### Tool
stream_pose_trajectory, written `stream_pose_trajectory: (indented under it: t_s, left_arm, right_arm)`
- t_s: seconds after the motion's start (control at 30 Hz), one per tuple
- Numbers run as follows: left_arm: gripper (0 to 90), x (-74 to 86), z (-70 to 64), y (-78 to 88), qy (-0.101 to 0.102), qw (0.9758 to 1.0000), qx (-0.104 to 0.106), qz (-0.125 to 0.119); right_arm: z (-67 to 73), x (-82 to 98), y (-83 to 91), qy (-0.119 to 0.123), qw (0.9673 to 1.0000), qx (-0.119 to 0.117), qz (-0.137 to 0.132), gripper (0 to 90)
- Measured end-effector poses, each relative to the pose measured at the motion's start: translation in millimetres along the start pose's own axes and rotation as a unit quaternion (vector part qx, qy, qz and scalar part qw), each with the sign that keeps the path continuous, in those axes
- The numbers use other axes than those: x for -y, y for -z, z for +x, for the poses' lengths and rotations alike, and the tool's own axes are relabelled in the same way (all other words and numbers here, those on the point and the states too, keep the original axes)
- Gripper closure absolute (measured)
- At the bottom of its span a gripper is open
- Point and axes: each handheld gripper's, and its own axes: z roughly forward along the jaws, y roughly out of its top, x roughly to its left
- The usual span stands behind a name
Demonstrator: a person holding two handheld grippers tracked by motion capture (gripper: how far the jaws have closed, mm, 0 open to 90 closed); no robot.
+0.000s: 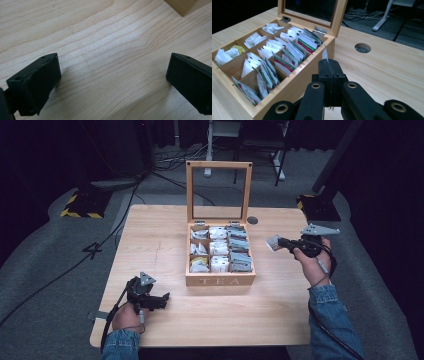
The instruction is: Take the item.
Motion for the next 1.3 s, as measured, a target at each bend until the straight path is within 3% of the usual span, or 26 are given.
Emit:
stream_pose_trajectory:
  t_s: [0.33,0.7,1.3]
  left_arm:
    - [0.0,0.1,-0.1,0.1,0.0,1.0,0.0,0.0]
    - [0.0,0.1,-0.1,0.1,0.0,1.0,0.0,0.0]
    - [0.0,0.1,-0.1,0.1,0.0,1.0,0.0,0.0]
  right_arm:
    - [-15.4,17.6,-10.8,-0.022,0.9991,0.021,0.03,90.0]
    - [-20.1,31.6,-23.9,-0.027,0.9971,0.029,0.064,90.0]
    - [-24.5,42.5,-36.7,-0.045,0.9906,0.033,0.125,90.0]
